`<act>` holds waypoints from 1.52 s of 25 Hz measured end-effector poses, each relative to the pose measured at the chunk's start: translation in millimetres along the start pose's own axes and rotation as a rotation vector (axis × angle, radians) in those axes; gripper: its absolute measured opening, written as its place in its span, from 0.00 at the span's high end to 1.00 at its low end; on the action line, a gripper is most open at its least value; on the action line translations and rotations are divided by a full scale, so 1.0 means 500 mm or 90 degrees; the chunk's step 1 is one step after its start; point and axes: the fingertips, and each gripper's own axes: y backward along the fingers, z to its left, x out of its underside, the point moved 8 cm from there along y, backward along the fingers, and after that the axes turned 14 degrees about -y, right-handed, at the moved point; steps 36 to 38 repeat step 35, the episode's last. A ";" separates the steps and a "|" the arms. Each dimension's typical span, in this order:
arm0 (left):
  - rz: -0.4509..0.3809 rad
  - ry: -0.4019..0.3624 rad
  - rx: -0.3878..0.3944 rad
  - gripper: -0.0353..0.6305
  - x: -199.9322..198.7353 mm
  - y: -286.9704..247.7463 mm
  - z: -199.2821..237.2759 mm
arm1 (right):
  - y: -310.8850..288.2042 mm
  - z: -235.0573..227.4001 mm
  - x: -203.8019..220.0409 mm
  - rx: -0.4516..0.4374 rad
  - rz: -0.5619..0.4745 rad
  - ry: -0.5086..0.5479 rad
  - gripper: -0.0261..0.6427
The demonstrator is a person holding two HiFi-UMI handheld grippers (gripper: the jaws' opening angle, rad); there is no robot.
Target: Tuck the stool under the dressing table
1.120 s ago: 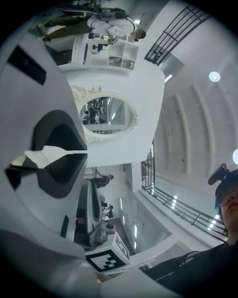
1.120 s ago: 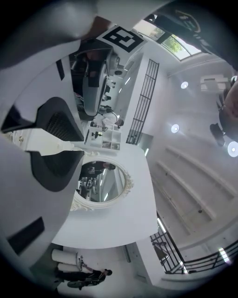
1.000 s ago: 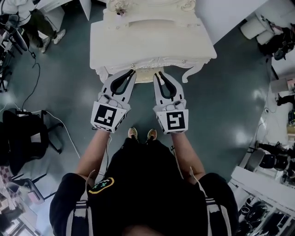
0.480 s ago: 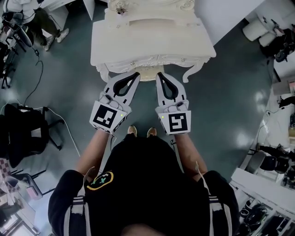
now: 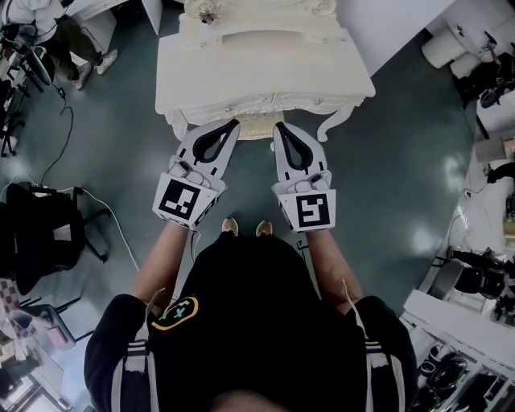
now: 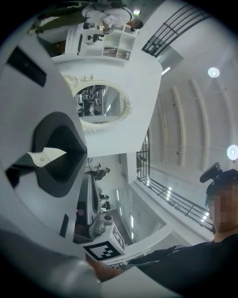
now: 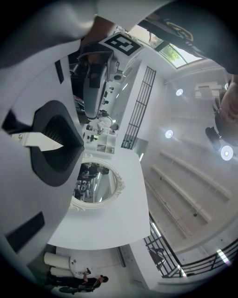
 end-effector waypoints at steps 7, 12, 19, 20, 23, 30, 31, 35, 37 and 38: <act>0.004 0.004 -0.007 0.92 0.008 -0.004 0.009 | -0.010 0.000 0.002 -0.008 -0.002 0.002 0.93; 0.010 0.001 0.007 0.92 0.011 -0.010 0.004 | -0.013 0.003 0.002 -0.019 -0.005 0.010 0.93; 0.015 0.002 -0.002 0.92 0.019 -0.018 0.006 | -0.020 -0.004 0.010 -0.026 0.001 0.006 0.93; 0.016 0.002 -0.001 0.92 0.019 -0.019 0.006 | -0.022 -0.005 0.010 -0.027 0.002 0.007 0.93; 0.018 0.001 0.005 0.92 0.018 -0.021 0.008 | -0.024 -0.005 0.008 -0.029 0.001 0.009 0.93; 0.017 0.000 -0.002 0.92 0.020 -0.026 0.008 | -0.028 -0.010 0.009 -0.032 0.000 0.005 0.93; 0.019 -0.001 -0.001 0.92 0.021 -0.027 0.009 | -0.029 -0.011 0.010 -0.032 0.000 0.005 0.93; 0.019 -0.009 -0.004 0.92 0.022 -0.027 0.009 | -0.030 -0.013 0.009 -0.033 0.001 0.010 0.93; 0.019 -0.009 -0.004 0.92 0.022 -0.027 0.009 | -0.030 -0.013 0.009 -0.033 0.001 0.010 0.93; 0.019 -0.009 -0.004 0.92 0.022 -0.027 0.009 | -0.030 -0.013 0.009 -0.033 0.001 0.010 0.93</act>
